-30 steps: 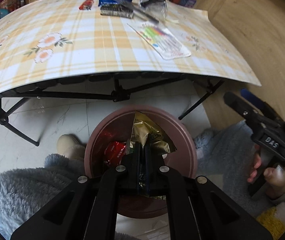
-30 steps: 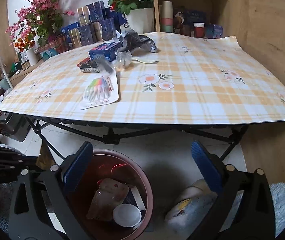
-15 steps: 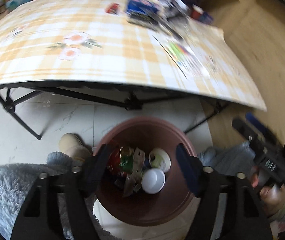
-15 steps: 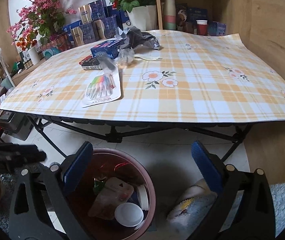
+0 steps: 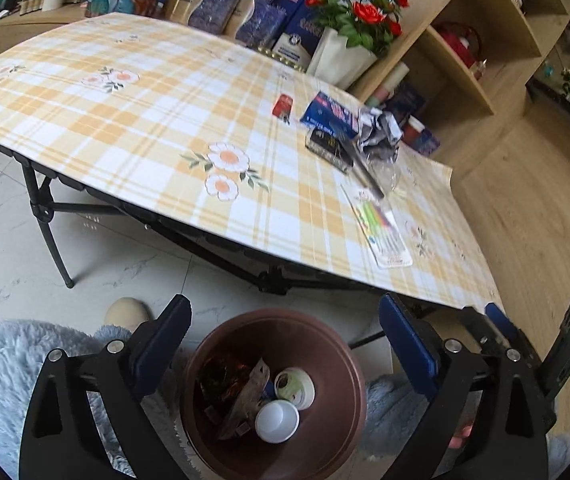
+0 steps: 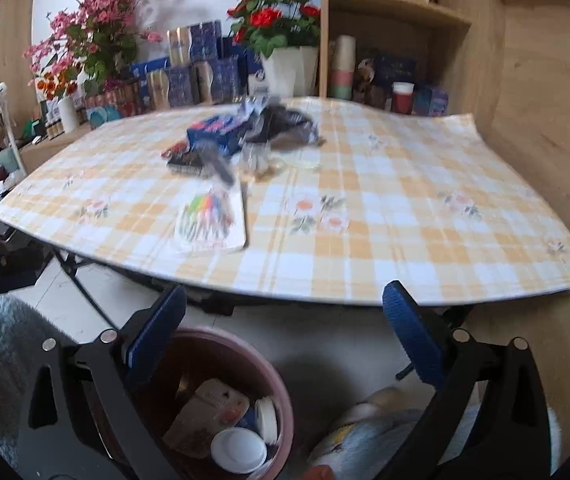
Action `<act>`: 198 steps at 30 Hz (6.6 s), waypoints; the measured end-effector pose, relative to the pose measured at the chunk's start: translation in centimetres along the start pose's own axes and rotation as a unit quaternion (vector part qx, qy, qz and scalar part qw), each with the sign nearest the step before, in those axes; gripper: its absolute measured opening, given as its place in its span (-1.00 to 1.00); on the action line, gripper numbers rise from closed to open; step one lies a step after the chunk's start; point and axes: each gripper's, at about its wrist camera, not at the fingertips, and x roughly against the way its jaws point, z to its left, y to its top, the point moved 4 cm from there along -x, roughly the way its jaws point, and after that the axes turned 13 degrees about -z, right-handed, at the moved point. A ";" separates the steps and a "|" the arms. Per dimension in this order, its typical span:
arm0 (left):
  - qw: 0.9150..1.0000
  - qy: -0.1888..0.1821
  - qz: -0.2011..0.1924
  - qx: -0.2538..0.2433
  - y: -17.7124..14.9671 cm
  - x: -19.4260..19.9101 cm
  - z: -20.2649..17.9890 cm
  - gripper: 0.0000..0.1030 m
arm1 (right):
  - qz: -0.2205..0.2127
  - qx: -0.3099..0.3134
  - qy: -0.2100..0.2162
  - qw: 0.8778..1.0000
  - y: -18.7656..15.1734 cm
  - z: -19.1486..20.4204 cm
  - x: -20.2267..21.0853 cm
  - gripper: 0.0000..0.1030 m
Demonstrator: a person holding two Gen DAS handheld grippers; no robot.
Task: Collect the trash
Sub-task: 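Grasp the crumpled grey-white paper with the right tool, then grasp a thin white item with the left tool while the right tool holds the paper, then drop the paper into the brown bin with the right tool while the left tool drops its item, then move the right tool back to the table and grasp the candle pack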
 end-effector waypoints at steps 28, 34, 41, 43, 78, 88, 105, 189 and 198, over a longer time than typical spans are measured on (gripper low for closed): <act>0.985 0.097 -0.134 -0.039 7.4 -3.3 2.0 0.88 | 0.028 0.177 0.039 0.983 11.8 2.7 -18.4 0.89; 0.988 0.096 -0.110 -0.056 7.0 -4.6 1.8 0.88 | 0.048 0.175 0.037 0.983 12.7 4.0 -23.8 0.89; 0.988 0.096 -0.095 -0.071 6.4 -5.5 1.7 0.88 | 0.092 0.158 0.025 0.983 12.2 3.6 -28.5 0.32; 0.988 0.100 -0.094 -0.064 6.5 -5.5 2.0 0.88 | 0.092 0.163 0.022 0.982 12.1 3.3 -28.2 -0.07; 0.995 0.013 0.099 0.028 6.6 -18.8 -9.8 -0.36 | -0.079 -0.109 0.017 0.991 7.8 -9.1 -8.4 -0.38; 0.995 0.031 0.088 0.018 7.5 -21.2 -10.8 -0.79 | -0.072 -0.130 0.033 0.988 6.4 -9.9 -8.8 -0.38; 0.995 -0.035 0.006 -0.097 10.5 -10.8 -12.8 -0.95 | -0.068 -0.133 0.032 0.988 5.6 -10.2 -8.9 -0.38; 0.984 0.062 0.135 -0.100 -5.4 -3.1 -2.2 0.58 | 0.108 -0.127 0.057 0.984 -5.4 -2.6 -2.3 0.89; 0.988 0.091 0.038 -0.117 -2.7 -0.2 -3.0 0.84 | 0.088 -0.138 0.067 0.984 -4.8 -2.2 -2.0 0.89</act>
